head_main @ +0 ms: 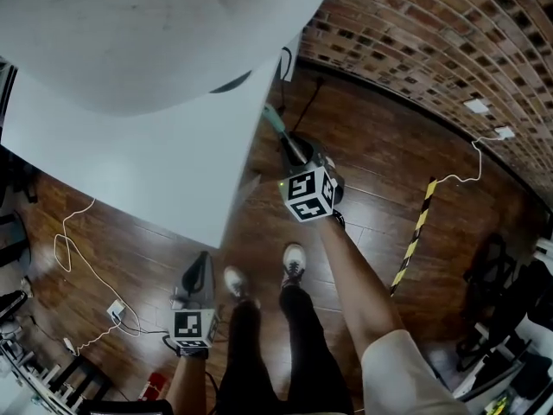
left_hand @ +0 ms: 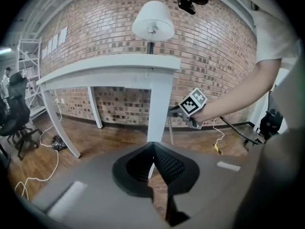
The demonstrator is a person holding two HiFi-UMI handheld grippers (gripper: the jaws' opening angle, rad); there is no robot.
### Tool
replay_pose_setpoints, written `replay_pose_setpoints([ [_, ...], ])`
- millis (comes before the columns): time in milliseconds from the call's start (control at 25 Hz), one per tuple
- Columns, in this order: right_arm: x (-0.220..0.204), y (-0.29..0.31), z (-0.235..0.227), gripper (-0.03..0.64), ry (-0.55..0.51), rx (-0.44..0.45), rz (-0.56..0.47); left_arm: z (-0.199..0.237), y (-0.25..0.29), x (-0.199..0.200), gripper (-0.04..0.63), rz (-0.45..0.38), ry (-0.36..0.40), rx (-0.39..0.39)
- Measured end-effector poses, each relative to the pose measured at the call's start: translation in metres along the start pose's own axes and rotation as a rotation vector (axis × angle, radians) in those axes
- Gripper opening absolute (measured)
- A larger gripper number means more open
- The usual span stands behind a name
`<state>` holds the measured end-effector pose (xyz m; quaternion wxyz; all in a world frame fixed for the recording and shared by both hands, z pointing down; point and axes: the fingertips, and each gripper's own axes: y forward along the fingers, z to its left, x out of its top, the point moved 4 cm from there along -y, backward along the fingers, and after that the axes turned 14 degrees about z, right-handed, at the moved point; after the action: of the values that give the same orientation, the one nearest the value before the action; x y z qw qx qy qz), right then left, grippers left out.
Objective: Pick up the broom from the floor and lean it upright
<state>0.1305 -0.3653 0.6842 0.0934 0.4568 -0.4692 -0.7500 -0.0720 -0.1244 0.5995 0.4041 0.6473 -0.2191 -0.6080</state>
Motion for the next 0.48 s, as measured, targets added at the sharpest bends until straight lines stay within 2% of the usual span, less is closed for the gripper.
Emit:
replay_pose_setpoints([
  [240, 0.0, 0.006, -0.001, 0.11, -0.072, -0.033, -0.011, -0.003, 0.001, -0.006, 0.0, 0.003, -0.007, 0.01],
  [480, 0.005, 0.014, -0.011, 0.112, -0.039, -0.036, -0.008, 0.008, -0.006, -0.004, 0.0, -0.022, -0.063, 0.029],
])
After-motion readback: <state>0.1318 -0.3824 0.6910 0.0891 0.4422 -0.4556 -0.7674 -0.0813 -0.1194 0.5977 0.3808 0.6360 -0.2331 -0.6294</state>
